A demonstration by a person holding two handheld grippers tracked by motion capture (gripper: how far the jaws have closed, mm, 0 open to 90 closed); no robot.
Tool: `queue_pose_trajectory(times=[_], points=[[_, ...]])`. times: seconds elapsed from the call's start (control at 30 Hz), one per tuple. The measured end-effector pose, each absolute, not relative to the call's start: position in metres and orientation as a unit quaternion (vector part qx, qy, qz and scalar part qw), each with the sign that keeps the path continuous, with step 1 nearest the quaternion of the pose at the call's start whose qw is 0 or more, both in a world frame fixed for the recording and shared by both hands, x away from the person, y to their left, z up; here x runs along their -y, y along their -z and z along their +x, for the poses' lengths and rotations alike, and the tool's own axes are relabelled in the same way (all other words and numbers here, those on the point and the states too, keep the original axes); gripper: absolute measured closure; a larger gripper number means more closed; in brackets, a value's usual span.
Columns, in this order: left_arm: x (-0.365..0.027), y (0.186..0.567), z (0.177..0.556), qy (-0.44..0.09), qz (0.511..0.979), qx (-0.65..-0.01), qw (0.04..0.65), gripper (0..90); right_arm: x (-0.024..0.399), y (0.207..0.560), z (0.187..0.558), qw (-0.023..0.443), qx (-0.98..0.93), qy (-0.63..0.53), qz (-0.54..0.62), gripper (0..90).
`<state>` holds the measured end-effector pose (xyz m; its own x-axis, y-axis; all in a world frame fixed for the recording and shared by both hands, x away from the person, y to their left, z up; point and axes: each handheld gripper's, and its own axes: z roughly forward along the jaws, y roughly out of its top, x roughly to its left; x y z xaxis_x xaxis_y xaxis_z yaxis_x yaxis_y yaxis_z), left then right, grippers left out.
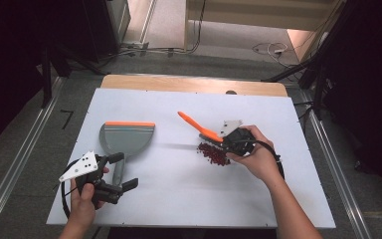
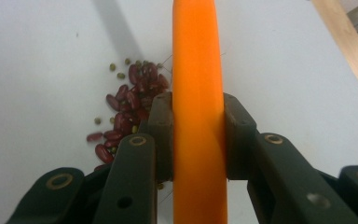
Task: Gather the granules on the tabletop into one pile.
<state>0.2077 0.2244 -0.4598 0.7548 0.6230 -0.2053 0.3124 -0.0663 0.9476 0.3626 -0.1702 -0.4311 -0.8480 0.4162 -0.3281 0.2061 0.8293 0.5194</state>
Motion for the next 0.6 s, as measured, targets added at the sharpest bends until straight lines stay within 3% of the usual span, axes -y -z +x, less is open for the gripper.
queue_pose_trajectory(times=[0.6], points=[[-0.226,0.46,0.208,-0.131,0.718,-0.327,0.6,0.1,0.21,0.413,0.332,0.181,-0.863,-0.325,0.341,68.4]])
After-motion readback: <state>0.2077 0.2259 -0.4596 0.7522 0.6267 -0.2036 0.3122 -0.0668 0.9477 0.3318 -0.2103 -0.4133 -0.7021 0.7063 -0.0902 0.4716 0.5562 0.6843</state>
